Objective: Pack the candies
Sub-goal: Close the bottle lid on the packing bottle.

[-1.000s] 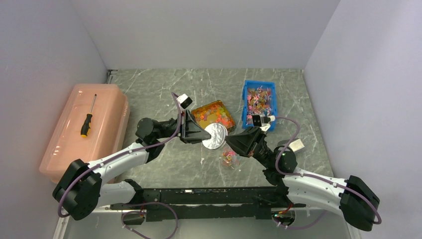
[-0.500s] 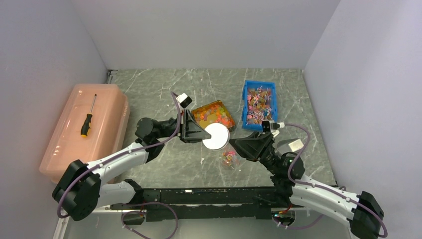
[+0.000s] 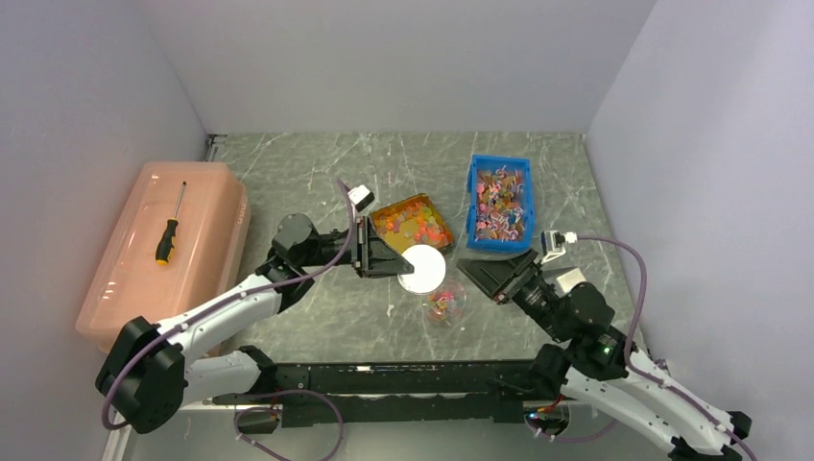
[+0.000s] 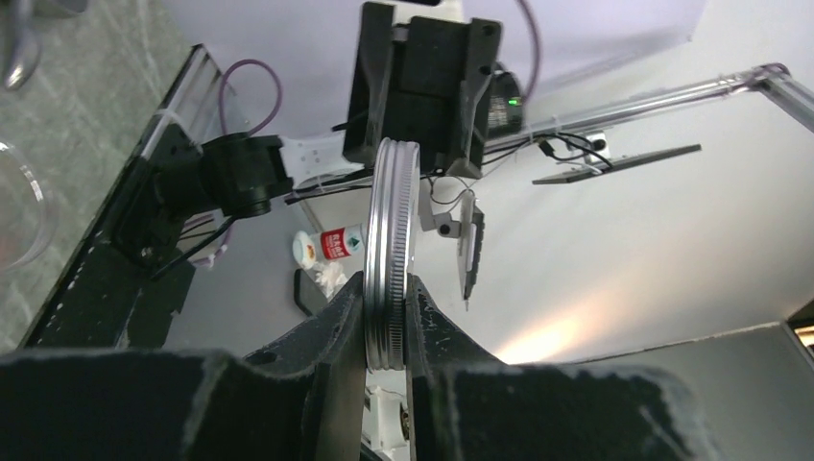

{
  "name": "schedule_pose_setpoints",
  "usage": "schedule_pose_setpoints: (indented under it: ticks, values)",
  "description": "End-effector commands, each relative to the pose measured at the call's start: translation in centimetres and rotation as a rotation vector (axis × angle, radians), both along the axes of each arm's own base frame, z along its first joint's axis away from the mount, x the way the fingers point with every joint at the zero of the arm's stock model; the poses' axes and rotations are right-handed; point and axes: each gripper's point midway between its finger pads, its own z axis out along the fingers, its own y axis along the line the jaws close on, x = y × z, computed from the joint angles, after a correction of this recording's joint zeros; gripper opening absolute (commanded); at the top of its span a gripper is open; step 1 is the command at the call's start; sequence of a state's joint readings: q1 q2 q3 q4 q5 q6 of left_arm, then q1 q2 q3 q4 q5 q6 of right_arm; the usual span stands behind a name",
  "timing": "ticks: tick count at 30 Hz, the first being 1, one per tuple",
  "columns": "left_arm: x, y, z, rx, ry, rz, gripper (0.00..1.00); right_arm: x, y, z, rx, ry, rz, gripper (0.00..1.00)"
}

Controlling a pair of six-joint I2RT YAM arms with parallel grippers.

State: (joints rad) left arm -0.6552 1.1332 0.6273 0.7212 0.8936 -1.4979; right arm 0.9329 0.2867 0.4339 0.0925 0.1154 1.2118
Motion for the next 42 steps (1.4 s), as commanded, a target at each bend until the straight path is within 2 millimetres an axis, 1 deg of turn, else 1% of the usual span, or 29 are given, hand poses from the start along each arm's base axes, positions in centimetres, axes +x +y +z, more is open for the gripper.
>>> schedule_pose_setpoints:
  ticks: [1, 4, 7, 8, 10, 12, 15, 19, 23, 25, 28, 31, 34, 35, 38, 42]
  values:
    - [0.6, -0.3, -1.9, 0.076, -0.060, 0.016, 0.13, 1.9, -2.9, -10.4, -0.506, 0.252, -0.177, 0.48]
    - [0.7, -0.4, -3.4, 0.088, -0.038, 0.007, 0.11, 1.9, -2.8, -14.2, -0.640, 0.341, -0.167, 0.48]
    - [0.8, -0.5, -5.0, 0.118, -0.022, 0.006, 0.11, 1.8, -2.3, -17.7, -0.721, 0.411, -0.143, 0.48]
    - [0.8, -0.5, -5.4, 0.124, -0.021, 0.005, 0.10, 1.7, -2.3, -18.7, -0.739, 0.435, -0.142, 0.48]
    - [0.8, -0.4, -6.1, 0.130, -0.012, -0.002, 0.10, 1.7, -2.4, -19.8, -0.759, 0.456, -0.147, 0.50]
    - [0.8, -0.1, -6.5, 0.128, -0.005, -0.001, 0.10, 1.8, -2.6, -19.8, -0.744, 0.445, -0.166, 0.52]
    - [0.9, 0.3, -7.0, 0.144, -0.003, 0.010, 0.10, 2.1, -3.2, -18.8, -0.710, 0.403, -0.198, 0.54]
    - [1.0, 0.7, -7.4, 0.167, -0.011, 0.018, 0.10, 2.4, -5.2, -18.3, -0.781, 0.402, -0.272, 0.56]
    - [1.1, 1.0, -7.4, 0.170, -0.017, 0.026, 0.11, 2.6, -5.4, -17.1, -0.793, 0.372, -0.277, 0.56]
    - [1.1, 1.0, -7.4, 0.170, -0.019, 0.023, 0.10, 2.7, -5.8, -17.3, -0.810, 0.381, -0.294, 0.57]
    - [1.0, 1.1, -7.3, 0.167, -0.021, 0.020, 0.10, 2.7, -6.7, -18.5, -0.861, 0.421, -0.330, 0.57]
    - [1.0, 1.2, -7.3, 0.173, -0.025, 0.021, 0.10, 2.6, -6.0, -19.4, -0.867, 0.430, -0.304, 0.59]
    - [1.1, 1.4, -7.3, 0.174, -0.028, 0.025, 0.10, 2.7, -4.6, -20.1, -0.817, 0.432, -0.265, 0.61]
    - [1.1, 1.5, -7.3, 0.173, -0.029, 0.026, 0.10, 2.7, -4.1, -20.6, -0.800, 0.434, -0.247, 0.61]
    - [1.1, 1.8, -7.2, 0.172, -0.032, 0.031, 0.10, 2.6, -2.6, -20.9, -0.722, 0.422, -0.206, 0.62]
    - [1.3, 2.3, -7.5, 0.182, -0.032, 0.041, 0.10, 2.7, -1.7, -21.8, -0.685, 0.430, -0.183, 0.63]
